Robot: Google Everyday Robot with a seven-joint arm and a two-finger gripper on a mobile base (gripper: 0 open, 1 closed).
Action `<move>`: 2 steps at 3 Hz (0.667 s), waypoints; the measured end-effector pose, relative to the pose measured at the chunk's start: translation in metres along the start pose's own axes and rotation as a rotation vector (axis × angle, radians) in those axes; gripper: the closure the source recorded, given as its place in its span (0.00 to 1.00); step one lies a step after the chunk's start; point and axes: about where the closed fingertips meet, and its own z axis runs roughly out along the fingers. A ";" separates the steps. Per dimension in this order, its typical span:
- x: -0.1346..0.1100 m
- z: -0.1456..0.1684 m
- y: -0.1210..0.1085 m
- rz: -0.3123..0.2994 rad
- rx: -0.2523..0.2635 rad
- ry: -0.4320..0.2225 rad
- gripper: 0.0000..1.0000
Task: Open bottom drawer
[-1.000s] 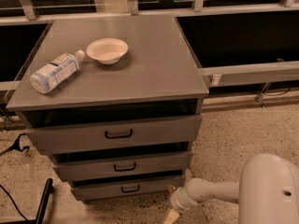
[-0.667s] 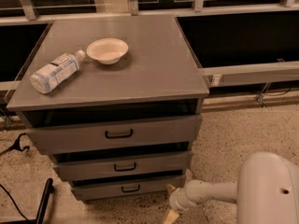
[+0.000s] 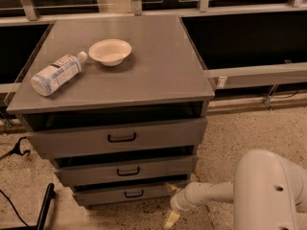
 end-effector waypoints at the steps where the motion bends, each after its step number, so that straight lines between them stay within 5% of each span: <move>1: -0.002 0.006 -0.013 -0.026 0.012 -0.006 0.00; 2: -0.005 0.010 -0.026 -0.045 0.026 -0.015 0.00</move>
Offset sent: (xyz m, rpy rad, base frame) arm 0.0488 0.0067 0.0001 0.0089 -0.0796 0.0391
